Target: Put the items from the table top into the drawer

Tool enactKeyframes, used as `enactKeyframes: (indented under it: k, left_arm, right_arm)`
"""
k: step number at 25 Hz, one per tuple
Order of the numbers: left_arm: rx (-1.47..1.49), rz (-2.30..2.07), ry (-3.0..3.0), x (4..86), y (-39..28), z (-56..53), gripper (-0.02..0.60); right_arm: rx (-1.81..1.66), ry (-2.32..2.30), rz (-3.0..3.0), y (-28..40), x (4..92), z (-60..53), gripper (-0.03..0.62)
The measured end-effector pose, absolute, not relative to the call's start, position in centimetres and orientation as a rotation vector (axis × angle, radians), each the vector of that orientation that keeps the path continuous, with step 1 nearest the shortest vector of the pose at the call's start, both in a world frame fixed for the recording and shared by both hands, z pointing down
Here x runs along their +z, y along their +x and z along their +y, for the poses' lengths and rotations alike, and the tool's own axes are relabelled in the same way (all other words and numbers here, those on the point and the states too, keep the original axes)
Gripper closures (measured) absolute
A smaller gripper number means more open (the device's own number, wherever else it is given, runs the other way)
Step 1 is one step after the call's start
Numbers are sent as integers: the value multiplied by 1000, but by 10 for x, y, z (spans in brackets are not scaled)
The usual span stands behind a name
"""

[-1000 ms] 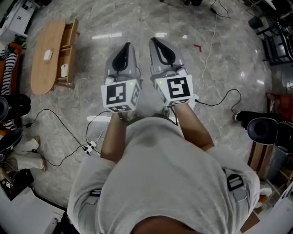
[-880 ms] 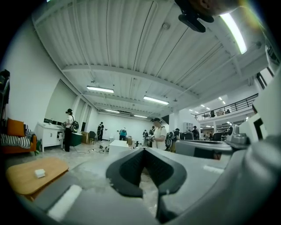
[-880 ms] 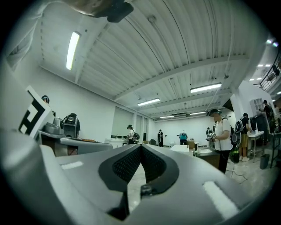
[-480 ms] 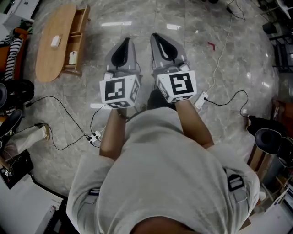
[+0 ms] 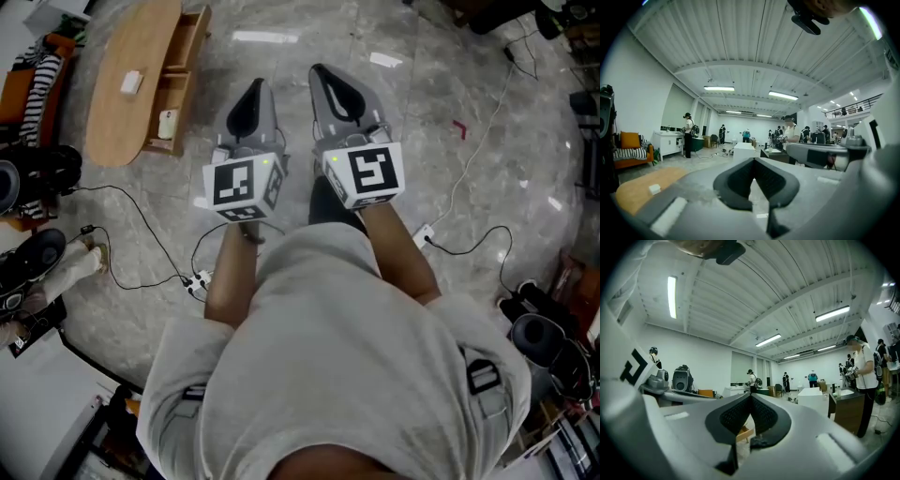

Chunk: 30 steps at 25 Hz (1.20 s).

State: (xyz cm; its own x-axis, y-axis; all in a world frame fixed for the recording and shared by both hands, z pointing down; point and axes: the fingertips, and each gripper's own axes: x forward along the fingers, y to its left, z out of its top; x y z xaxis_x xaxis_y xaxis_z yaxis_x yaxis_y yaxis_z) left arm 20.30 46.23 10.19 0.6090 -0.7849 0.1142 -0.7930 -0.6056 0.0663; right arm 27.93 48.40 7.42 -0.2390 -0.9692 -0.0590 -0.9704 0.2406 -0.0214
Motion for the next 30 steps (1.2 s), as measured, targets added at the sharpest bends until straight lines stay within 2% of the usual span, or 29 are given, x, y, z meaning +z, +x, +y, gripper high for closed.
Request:
enactKeyframes:
  k: [5,10,23,30]
  left_arm:
    - [163,-1387,2674,113,219,397,561]
    - [210,-1490,2592,125,203,343,561]
    - [55,-1782,2246,150,22,191,561]
    - [63,-1712,2301,144,-50,82,561]
  right_arm:
    - [42,-1866,2548,289,85,404,588]
    - [-2,-1703,2649,266,89,342,588]
    - [-64,-1561,2803,161,125,201,586]
    - [44,-1556,2844,67,104,103,588]
